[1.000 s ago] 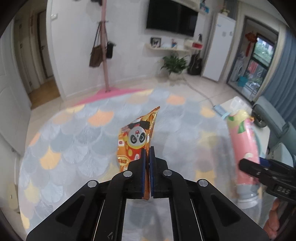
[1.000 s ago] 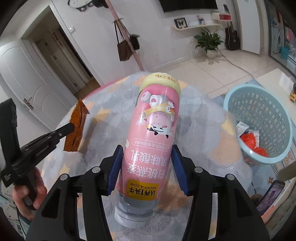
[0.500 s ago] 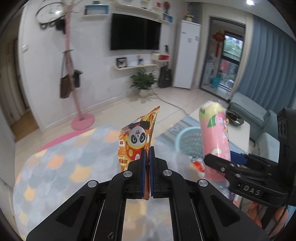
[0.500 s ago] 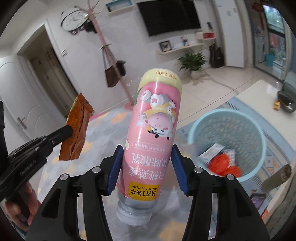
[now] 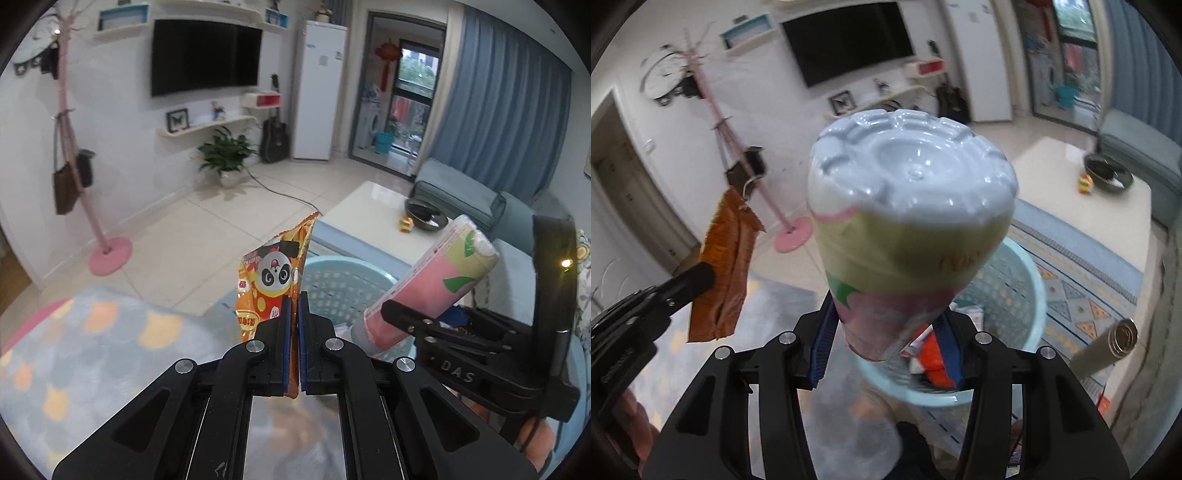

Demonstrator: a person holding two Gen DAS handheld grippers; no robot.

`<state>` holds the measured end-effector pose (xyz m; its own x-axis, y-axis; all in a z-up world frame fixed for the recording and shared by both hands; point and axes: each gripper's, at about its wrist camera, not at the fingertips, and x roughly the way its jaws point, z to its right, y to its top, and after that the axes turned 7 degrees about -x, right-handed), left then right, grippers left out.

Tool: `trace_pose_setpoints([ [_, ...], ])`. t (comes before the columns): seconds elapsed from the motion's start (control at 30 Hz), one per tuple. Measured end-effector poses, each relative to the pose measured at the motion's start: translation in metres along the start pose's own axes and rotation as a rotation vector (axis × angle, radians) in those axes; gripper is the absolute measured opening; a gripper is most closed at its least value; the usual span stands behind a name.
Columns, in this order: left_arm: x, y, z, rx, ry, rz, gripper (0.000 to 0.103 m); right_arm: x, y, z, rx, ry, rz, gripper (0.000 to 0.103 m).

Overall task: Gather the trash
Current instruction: 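Carry the bottle and snack bag over the basket and open both tools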

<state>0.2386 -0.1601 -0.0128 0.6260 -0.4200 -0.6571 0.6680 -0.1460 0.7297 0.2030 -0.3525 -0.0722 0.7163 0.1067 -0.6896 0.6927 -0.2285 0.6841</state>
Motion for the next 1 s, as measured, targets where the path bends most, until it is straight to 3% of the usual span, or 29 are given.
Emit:
trace_pose_setpoints([
  [0.37, 0.079, -0.006, 0.013, -0.006, -0.058, -0.104, 0.004, 0.069, -0.015, 0.041, 0.016, -0.091, -0.204, 0.047],
  [0.47, 0.081, -0.008, 0.011, -0.018, -0.069, -0.106, 0.024, 0.065, -0.012, 0.047, 0.030, -0.085, -0.170, 0.048],
  [0.57, 0.074, -0.011, 0.011, -0.004, -0.068, -0.090, 0.024, 0.056, -0.010, 0.051, 0.035, -0.086, -0.133, 0.048],
  [0.63, 0.069, -0.013, 0.009, -0.016, -0.071, -0.086, 0.030, 0.049, -0.010, 0.052, 0.040, -0.088, -0.114, 0.048],
  [0.7, 0.061, -0.015, 0.006, -0.030, -0.066, -0.074, 0.043, 0.043, -0.011, 0.053, 0.050, -0.086, -0.103, 0.048],
  [1.0, 0.006, -0.027, -0.006, -0.084, -0.049, 0.001, 0.059, 0.002, -0.024, 0.024, 0.000, -0.057, -0.059, 0.048],
])
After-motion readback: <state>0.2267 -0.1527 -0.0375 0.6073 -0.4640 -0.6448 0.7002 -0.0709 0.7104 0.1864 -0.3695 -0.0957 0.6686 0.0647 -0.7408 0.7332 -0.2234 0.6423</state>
